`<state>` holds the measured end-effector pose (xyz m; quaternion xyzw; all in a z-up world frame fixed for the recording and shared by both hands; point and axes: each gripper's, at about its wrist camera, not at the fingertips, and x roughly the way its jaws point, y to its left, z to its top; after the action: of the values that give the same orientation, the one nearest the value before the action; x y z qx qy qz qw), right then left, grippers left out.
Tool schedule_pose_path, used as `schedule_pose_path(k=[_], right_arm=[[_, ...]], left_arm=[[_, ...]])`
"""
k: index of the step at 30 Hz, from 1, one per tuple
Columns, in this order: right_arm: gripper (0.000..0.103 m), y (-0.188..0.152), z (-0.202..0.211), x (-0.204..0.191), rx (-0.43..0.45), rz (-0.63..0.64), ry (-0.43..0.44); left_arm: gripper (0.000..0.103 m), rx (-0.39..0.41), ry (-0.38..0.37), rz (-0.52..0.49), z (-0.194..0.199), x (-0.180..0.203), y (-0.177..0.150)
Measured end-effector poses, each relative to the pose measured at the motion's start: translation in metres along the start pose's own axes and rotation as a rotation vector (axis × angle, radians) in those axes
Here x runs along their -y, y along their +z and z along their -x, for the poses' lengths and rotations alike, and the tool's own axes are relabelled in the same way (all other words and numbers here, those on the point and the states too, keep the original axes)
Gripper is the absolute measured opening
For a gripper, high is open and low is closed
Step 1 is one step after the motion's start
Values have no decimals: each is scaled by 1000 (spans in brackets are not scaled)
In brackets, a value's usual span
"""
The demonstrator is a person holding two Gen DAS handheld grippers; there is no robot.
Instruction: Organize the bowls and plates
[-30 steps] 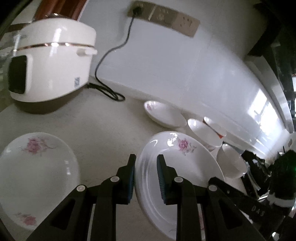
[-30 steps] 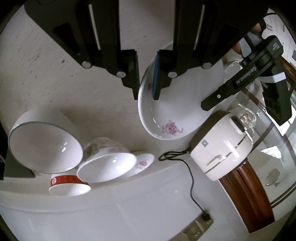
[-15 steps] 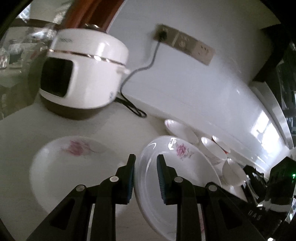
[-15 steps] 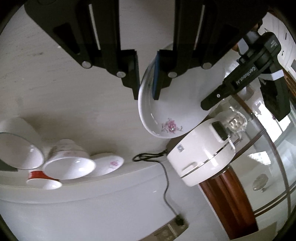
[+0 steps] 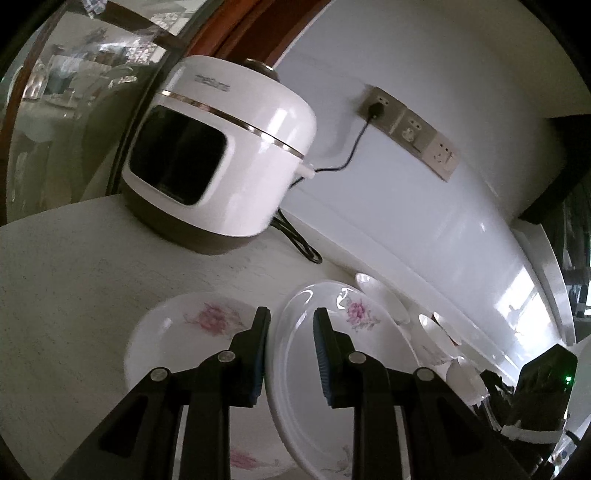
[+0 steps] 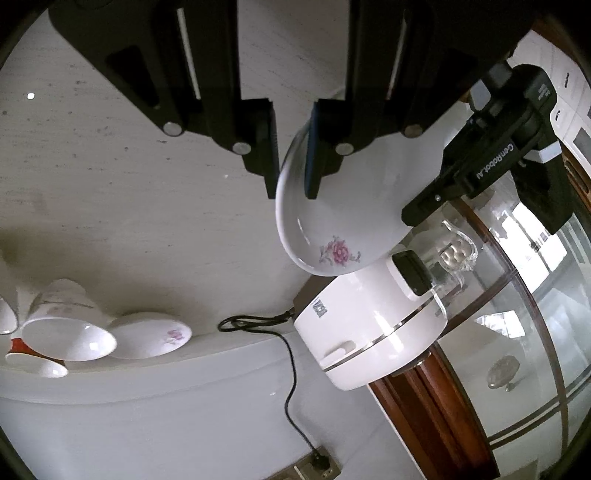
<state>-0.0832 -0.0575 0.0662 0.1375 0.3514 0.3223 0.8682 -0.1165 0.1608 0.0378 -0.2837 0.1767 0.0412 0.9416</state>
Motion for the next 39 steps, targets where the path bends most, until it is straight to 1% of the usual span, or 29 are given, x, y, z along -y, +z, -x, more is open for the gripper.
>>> schedule_pose_path(k=[4, 8, 9, 12, 15, 19, 22, 27, 31, 35, 39], right_arm=[[16, 1, -13, -14, -12, 11, 16], [16, -1, -26, -27, -35, 27, 29], [16, -1, -29, -30, -40, 31, 34], [16, -1, -39, -39, -59, 42, 34], [16, -2, -48, -46, -84, 57, 17], [16, -5, -62, -55, -150, 92, -50], [16, -6, -64, -58, -162, 101, -72], [16, -6, -63, -57, -153, 89, -67], [16, -7, -66, -60, -166, 102, -84], [16, -7, -68, -61, -167, 99, -96], [18, -7, -67, -63, -163, 104, -104]], left_arm=[[24, 8, 17, 8, 2, -14, 7], [24, -6, 43, 29, 4, -31, 12], [26, -14, 52, 34, 3, -35, 14], [26, -33, 84, 66, 1, -46, 16], [30, -64, 130, 73, -3, -50, 15], [31, -87, 174, 93, -7, -54, 14], [32, -106, 201, 97, -11, -55, 13], [32, -111, 210, 95, -13, -55, 14], [33, -118, 236, 99, -16, -55, 16], [35, -124, 240, 97, -16, -55, 15], [43, -126, 244, 93, -16, -55, 15]])
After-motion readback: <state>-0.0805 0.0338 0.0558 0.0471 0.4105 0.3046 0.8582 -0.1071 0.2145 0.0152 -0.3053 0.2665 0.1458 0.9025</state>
